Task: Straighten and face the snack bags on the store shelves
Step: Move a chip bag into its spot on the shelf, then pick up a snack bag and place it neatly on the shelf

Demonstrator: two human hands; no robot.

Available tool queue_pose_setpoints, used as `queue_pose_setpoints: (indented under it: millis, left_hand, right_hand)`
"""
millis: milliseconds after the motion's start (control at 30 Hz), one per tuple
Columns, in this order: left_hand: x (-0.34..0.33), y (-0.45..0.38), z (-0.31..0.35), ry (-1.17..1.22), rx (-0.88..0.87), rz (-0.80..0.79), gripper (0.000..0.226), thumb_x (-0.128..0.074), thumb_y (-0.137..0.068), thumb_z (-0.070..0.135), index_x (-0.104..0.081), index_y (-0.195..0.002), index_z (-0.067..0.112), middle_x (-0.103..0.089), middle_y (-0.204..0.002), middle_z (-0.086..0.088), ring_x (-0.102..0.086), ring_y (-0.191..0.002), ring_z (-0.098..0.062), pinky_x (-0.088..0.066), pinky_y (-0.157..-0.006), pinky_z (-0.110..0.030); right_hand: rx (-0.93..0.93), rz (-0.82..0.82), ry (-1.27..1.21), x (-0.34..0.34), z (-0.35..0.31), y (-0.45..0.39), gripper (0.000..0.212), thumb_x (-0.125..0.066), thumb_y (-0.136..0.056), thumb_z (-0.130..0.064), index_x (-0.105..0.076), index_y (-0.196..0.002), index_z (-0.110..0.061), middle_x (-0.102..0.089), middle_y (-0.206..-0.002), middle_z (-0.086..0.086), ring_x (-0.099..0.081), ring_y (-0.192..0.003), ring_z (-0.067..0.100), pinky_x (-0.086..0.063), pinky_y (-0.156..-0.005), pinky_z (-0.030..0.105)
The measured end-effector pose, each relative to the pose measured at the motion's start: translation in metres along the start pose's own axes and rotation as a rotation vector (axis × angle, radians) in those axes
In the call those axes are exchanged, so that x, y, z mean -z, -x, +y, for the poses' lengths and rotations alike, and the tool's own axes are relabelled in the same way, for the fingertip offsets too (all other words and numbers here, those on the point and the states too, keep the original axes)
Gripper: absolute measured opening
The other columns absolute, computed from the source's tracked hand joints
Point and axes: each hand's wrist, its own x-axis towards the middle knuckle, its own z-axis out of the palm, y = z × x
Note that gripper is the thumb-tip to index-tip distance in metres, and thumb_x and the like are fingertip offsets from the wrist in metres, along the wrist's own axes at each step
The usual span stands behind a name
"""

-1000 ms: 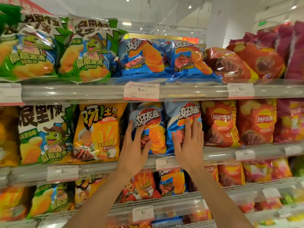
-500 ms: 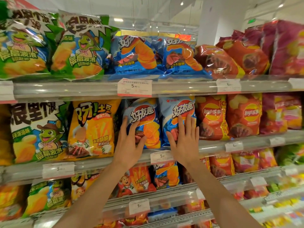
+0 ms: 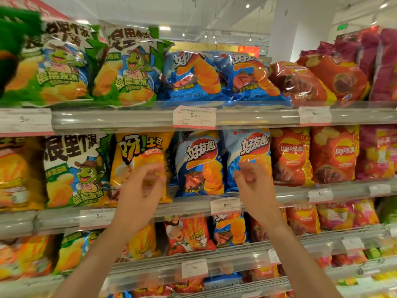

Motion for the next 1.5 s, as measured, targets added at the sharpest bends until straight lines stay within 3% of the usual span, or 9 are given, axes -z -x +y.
queue_pose_setpoints:
  millis: [100, 300, 467, 633, 833, 1000, 1100, 1300, 1500]
  left_hand:
    - [0.036, 0.008, -0.014, 0.016, 0.052, 0.073, 0.020, -0.065, -0.098, 0.022, -0.066, -0.116, 0.030, -0.070, -0.105, 0.018, -0.068, -0.096, -0.004, -0.059, -0.078, -0.032]
    - [0.097, 0.008, -0.046, -0.105, 0.102, 0.266, 0.016, -0.066, -0.098, 0.022, -0.066, -0.111, 0.031, -0.067, -0.102, 0.020, -0.063, -0.098, 0.000, -0.056, -0.082, -0.031]
    - [0.127, -0.002, -0.071, -0.435, 0.073, 0.218, 0.024, -0.070, -0.095, 0.017, -0.069, -0.119, 0.018, -0.056, -0.105, 0.010, -0.056, -0.104, -0.019, -0.051, -0.087, -0.042]
    - [0.133, -0.003, -0.083, -0.403, 0.106, 0.156, 0.043, -0.075, -0.090, 0.012, -0.064, -0.131, 0.016, -0.050, -0.114, 0.001, -0.054, -0.105, -0.023, -0.052, -0.092, -0.043]
    - [0.140, -0.006, -0.088, -0.341, 0.108, 0.132, 0.040, -0.074, -0.092, 0.016, -0.065, -0.131, 0.020, -0.053, -0.112, 0.003, -0.054, -0.099, -0.014, -0.052, -0.090, -0.038]
    - [0.141, -0.007, -0.089, -0.309, 0.108, 0.140, 0.036, -0.072, -0.094, 0.019, -0.066, -0.129, 0.021, -0.054, -0.113, 0.004, -0.053, -0.101, -0.003, -0.050, -0.086, -0.026]
    - [0.141, -0.006, -0.087, -0.274, 0.127, 0.143, 0.034, -0.072, -0.094, 0.019, -0.065, -0.127, 0.025, -0.053, -0.112, 0.009, -0.054, -0.101, -0.003, -0.046, -0.080, -0.013]
    - [0.142, 0.009, -0.076, -0.129, 0.174, 0.194, 0.027, -0.070, -0.095, 0.015, -0.066, -0.120, 0.023, -0.063, -0.112, 0.007, -0.063, -0.097, -0.004, -0.052, -0.081, -0.018]
    - [0.151, 0.059, -0.071, -0.078, 0.289, 0.208, 0.025, -0.068, -0.097, 0.020, -0.068, -0.121, 0.027, -0.070, -0.116, 0.015, -0.066, -0.102, -0.002, -0.049, -0.078, -0.008]
  right_hand:
    - [-0.078, -0.150, -0.133, -0.023, -0.014, 0.014, 0.019, -0.062, -0.101, -0.027, -0.065, -0.120, -0.026, -0.070, -0.105, -0.010, -0.064, -0.092, -0.001, -0.048, -0.074, 0.008]
    - [-0.123, -0.321, -0.188, -0.082, -0.046, 0.024, 0.017, -0.063, -0.100, -0.022, -0.069, -0.117, -0.020, -0.074, -0.100, -0.004, -0.069, -0.095, 0.013, -0.059, -0.090, 0.040]
    - [-0.144, -0.404, -0.137, -0.135, -0.075, 0.021, 0.048, -0.056, -0.099, -0.050, -0.056, -0.137, -0.021, -0.067, -0.107, -0.018, -0.063, -0.095, -0.004, -0.050, -0.076, 0.012]
    - [-0.231, -0.474, -0.200, -0.172, -0.092, 0.018, 0.076, -0.053, -0.083, -0.075, -0.040, -0.146, -0.034, -0.059, -0.115, -0.029, -0.055, -0.097, -0.011, -0.040, -0.077, 0.010]
    - [-0.339, -0.375, -0.299, -0.175, -0.099, 0.009, 0.071, -0.076, -0.078, -0.063, -0.054, -0.135, -0.029, -0.067, -0.114, -0.017, -0.063, -0.102, 0.001, -0.047, -0.075, 0.017]
    - [-0.354, -0.366, -0.329, -0.156, -0.100, 0.001, 0.067, -0.074, -0.077, -0.068, -0.057, -0.133, -0.036, -0.068, -0.119, -0.020, -0.063, -0.114, 0.009, -0.051, -0.099, 0.037]
    - [-0.348, -0.411, -0.351, -0.146, -0.100, 0.012, 0.072, -0.074, -0.071, -0.072, -0.056, -0.133, -0.040, -0.067, -0.116, -0.024, -0.063, -0.109, 0.002, -0.052, -0.091, 0.032]
    - [-0.335, -0.431, -0.380, -0.140, -0.084, 0.044, 0.075, -0.073, -0.063, -0.073, -0.055, -0.127, -0.041, -0.067, -0.097, -0.034, -0.060, -0.080, -0.025, -0.048, -0.058, 0.008]
    - [-0.322, -0.518, -0.361, -0.148, -0.070, 0.081, 0.084, -0.075, -0.060, -0.075, -0.047, -0.131, -0.040, -0.065, -0.096, -0.039, -0.062, -0.088, -0.018, -0.051, -0.065, 0.013]
